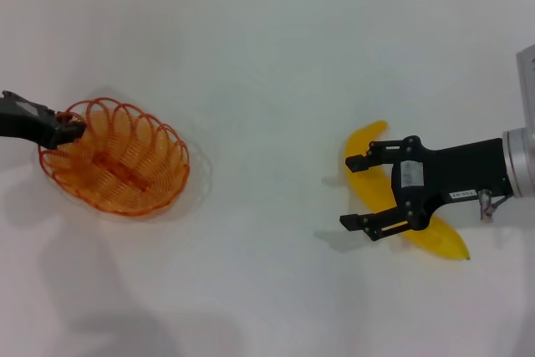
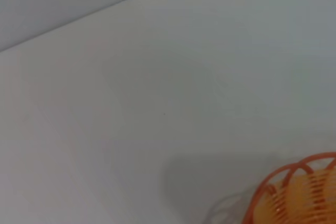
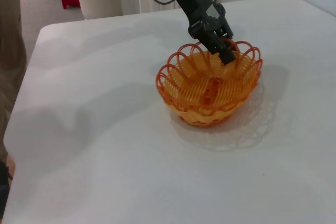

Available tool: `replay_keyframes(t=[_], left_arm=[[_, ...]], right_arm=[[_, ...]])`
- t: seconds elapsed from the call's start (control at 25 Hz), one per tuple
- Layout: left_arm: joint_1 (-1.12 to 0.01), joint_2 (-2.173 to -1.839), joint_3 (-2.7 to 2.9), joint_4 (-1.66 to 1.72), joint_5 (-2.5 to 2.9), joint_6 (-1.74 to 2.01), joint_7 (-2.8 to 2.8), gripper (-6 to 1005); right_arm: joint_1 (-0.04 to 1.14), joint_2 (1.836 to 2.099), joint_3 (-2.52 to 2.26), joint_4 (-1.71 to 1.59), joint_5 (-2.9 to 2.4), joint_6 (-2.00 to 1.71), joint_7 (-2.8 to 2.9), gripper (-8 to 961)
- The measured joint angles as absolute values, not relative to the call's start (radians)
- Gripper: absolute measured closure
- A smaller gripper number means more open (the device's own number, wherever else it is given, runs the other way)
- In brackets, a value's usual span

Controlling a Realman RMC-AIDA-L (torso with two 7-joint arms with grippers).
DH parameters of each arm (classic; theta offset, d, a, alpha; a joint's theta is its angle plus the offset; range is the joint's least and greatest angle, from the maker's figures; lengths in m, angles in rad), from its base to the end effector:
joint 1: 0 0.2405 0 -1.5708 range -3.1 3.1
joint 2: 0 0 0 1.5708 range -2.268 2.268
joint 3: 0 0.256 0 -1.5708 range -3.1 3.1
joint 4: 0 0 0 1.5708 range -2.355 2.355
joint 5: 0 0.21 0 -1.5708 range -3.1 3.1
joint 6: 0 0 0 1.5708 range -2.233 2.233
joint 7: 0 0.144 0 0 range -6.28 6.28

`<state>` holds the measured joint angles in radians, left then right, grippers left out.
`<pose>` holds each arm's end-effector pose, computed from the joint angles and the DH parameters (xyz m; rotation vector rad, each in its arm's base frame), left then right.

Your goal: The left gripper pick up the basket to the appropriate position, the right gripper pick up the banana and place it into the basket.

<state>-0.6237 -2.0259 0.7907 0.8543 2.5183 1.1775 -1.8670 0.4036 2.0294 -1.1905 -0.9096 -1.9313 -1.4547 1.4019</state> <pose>-0.3002 0.3963 0.0476 -2.4229 -0.8259 0.1403 0.2570 0.3131 -0.0143 -2.9543 0.2815 0.2859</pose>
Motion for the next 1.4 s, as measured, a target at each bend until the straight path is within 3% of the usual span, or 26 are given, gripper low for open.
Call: replay_keyframes(t=[0.16,0.4,1.4], left_arm=[[-0.628,-2.025,0.792,0.855,2.522,1.180,-1.866,630],[-0.628,-2.025,0.793,0.864,2.514,1.186,-1.865,855],[-0.691,-2.032,0.796,0.755,2.229,1.148,-1.686,930]], right_arm=[[0.404,2.029,-1.190,-0.910,-1.931,-1.454,1.402,83],[0.402,2.029,-1.190,-0.910,-1.931,-1.454,1.402,84],[0.410,2.029,-1.189,-0.910,-1.931,-1.454,1.402,89]])
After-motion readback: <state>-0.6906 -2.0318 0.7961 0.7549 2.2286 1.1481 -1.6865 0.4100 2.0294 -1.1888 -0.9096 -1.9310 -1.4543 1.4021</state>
